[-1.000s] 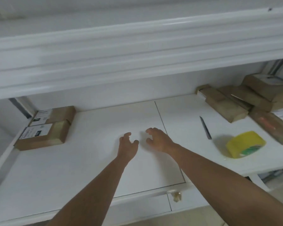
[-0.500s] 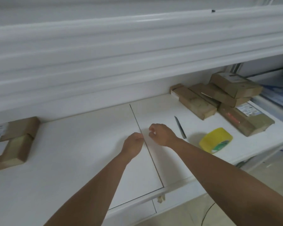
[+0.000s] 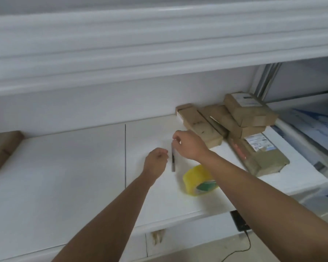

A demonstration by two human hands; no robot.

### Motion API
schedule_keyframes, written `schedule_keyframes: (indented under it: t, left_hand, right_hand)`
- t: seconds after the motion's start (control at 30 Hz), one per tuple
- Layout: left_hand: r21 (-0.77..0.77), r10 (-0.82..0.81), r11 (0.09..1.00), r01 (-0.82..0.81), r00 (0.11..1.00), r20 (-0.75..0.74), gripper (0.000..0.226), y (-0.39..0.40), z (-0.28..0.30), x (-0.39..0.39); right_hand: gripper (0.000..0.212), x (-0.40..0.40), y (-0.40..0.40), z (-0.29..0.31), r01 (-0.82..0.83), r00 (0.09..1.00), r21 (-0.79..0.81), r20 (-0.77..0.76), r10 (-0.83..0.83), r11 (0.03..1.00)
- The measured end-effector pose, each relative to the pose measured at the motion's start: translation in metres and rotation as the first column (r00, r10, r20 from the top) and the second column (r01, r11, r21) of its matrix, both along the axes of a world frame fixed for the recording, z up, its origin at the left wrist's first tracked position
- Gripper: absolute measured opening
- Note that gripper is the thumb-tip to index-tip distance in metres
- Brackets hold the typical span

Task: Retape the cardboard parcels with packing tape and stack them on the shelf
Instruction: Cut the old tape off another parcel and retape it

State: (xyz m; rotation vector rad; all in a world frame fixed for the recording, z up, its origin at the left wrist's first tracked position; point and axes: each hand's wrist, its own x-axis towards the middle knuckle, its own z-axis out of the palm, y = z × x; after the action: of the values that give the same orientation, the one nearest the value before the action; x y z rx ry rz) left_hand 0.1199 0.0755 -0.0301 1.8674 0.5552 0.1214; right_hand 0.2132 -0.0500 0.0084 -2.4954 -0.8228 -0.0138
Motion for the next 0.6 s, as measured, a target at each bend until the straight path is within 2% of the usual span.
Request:
schedule_keyframes:
  t: [0.1, 0.13, 0.2, 0.3, 0.37, 0.47, 0.6]
  left_hand:
    - [0.043, 0.086, 0.995, -0.088, 0.995, 0.043, 0.015, -0.042, 0.007, 0.016]
    - [0.044, 0.112, 0.992, -0.115, 0.991, 0.067, 0.015, -0.053, 0.009, 0.019]
    - [0.05, 0.142, 0.988, -0.148, 0.984, 0.103, 0.019, -0.069, 0.014, 0.021]
    - [0.071, 0.171, 0.981, -0.18, 0.978, 0.123, 0.022, -0.08, 0.021, 0.021]
    - [0.077, 0.184, 0.978, -0.195, 0.975, 0.125, 0.022, -0.082, 0.023, 0.022]
    - [0.07, 0.204, 0.974, -0.214, 0.971, 0.125, 0.021, -0.086, 0.024, 0.024]
    - [0.045, 0.207, 0.976, -0.215, 0.97, 0.128, 0.019, -0.096, 0.02, 0.022]
  right_hand:
    - [0.019, 0.022, -0.047, -0.001, 0.059, 0.995, 0.04, 0.074, -0.062, 0.997]
    - [0.019, 0.028, -0.062, 0.001, 0.079, 0.985, 0.042, 0.149, -0.084, 0.996]
    - [0.02, 0.044, -0.09, 0.005, 0.162, 0.928, 0.042, 0.333, -0.166, 0.986]
    - [0.031, 0.068, -0.123, 0.013, 0.373, 0.832, 0.089, 0.408, -0.375, 0.924]
    - [0.053, 0.084, -0.142, 0.021, 0.476, 0.816, 0.04, 0.351, -0.458, 0.878]
    - [0.091, 0.101, -0.167, 0.034, 0.564, 0.825, -0.131, 0.141, -0.547, 0.816]
    - [0.107, 0.113, -0.184, 0.031, 0.595, 0.8, -0.157, 0.013, -0.6, 0.788]
